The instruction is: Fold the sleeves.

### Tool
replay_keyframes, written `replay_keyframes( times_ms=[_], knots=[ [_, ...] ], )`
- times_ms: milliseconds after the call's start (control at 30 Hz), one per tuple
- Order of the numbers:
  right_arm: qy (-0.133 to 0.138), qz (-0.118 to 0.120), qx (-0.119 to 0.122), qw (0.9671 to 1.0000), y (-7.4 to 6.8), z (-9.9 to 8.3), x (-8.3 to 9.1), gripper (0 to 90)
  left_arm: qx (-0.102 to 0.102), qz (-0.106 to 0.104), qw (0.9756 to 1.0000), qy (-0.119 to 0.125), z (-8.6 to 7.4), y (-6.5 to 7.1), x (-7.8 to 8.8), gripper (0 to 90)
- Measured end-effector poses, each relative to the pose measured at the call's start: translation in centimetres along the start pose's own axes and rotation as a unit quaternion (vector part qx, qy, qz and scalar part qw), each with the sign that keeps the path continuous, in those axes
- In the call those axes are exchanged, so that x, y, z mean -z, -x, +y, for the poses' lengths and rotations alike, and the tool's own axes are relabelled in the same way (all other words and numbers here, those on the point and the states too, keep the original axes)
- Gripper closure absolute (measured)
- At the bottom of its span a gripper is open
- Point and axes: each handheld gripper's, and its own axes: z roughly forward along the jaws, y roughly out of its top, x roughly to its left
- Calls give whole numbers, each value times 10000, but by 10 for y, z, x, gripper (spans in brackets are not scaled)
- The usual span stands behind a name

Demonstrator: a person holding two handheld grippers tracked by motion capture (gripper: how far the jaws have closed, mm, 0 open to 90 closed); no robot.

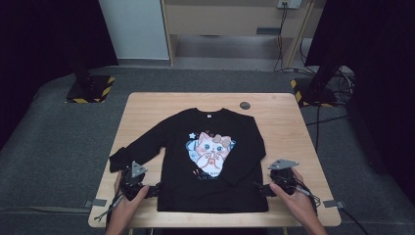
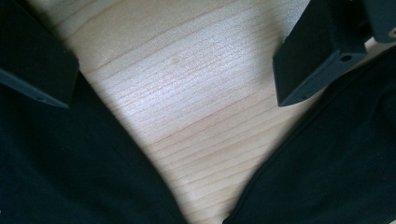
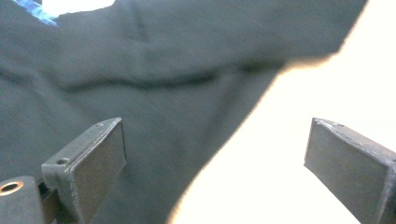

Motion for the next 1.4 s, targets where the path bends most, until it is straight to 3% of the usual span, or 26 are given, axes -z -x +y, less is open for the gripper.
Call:
replay_keyframes(
  times_ms=[133, 267, 500, 633, 867, 1033, 1133, 1233, 1333, 1400],
  knots=[
    [-114, -228, -240, 9994, 16, -15, 7, 63, 8, 8, 10000, -2, 0, 0, 0, 0],
    [-221, -327, -350, 9986, 23, -26, 7, 66, 7, 11, 10000, -5, -1, 1, 1, 0],
    [-96, -375, -324, 9987, 23, -31, 7, 51, -41, -60, 10000, 66, -1, 1, 3, 20],
    [60, -410, -359, 9985, 22, -35, 7, 32, 50, -62, 9999, 74, 1, 1, 8, 27],
    [313, -391, -322, 9982, 21, -42, 7, 25, 164, -81, 9997, 180, 11, -1, 31, 41],
    [303, -396, -312, 9983, 21, -41, 6, 13, 197, 193, 9995, 183, 16, -19, 50, 58],
    [300, -403, -324, 9982, 20, -41, 5, 11, 198, 433, 9988, 136, 18, -38, 57, 67],
    [299, -405, -333, 9982, 20, -41, 5, 11, 357, 577, 9976, 106, 22, -59, 60, 72],
    [300, -402, -334, 9982, 20, -41, 5, 10, 682, 561, 9959, 210, 30, -79, 62, 75],
    [298, -399, -331, 9982, 20, -41, 5, 11, 559, 775, 9953, 157, 38, -86, 63, 81]
  ],
)
